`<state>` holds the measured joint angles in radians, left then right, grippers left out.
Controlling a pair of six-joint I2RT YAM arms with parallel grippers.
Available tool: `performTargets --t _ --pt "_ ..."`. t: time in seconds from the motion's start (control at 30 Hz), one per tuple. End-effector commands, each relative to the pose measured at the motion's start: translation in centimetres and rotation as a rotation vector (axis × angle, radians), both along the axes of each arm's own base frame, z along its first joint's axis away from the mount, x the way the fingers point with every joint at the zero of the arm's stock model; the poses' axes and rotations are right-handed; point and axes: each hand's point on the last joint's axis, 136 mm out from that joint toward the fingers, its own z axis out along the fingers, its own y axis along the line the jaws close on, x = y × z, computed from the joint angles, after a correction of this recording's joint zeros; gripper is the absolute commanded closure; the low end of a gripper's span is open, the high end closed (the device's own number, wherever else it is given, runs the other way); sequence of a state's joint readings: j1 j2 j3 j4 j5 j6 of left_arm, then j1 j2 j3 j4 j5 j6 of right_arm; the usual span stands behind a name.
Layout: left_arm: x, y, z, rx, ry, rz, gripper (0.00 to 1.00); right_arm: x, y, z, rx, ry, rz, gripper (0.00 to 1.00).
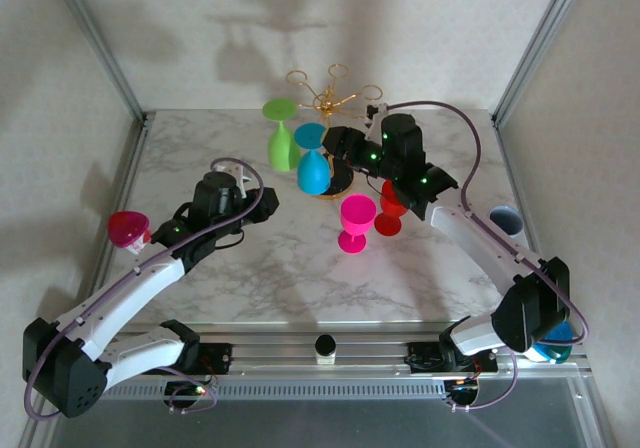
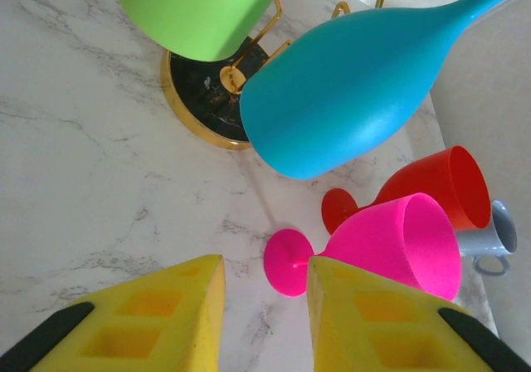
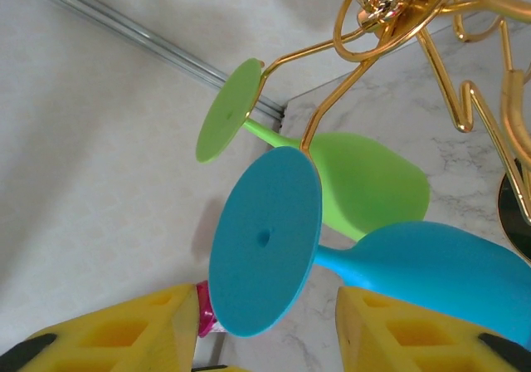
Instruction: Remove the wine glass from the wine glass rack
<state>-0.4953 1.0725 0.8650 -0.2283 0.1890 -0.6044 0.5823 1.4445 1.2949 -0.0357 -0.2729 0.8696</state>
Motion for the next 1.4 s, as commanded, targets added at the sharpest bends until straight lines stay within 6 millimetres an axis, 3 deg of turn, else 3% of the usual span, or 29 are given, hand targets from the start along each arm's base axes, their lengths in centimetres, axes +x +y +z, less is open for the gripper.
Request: performTargets --t 0.0,0.6,1.37 --pt "0.8 0.3 1.3 0.002 -0.044 0.016 0.67 0.5 0.6 2.2 0.054 -0.033 0.023 0.54" --pt "0.7 0.5 0.8 0.01 -0.042 0.021 0.67 1.8 1.3 1.2 0.083 0.009 0.038 0.7" --pt "0.5 0.7 0.7 0.003 -0.042 0.031 0.67 1.9 0.7 1.2 0.105 0.028 0.031 0.91"
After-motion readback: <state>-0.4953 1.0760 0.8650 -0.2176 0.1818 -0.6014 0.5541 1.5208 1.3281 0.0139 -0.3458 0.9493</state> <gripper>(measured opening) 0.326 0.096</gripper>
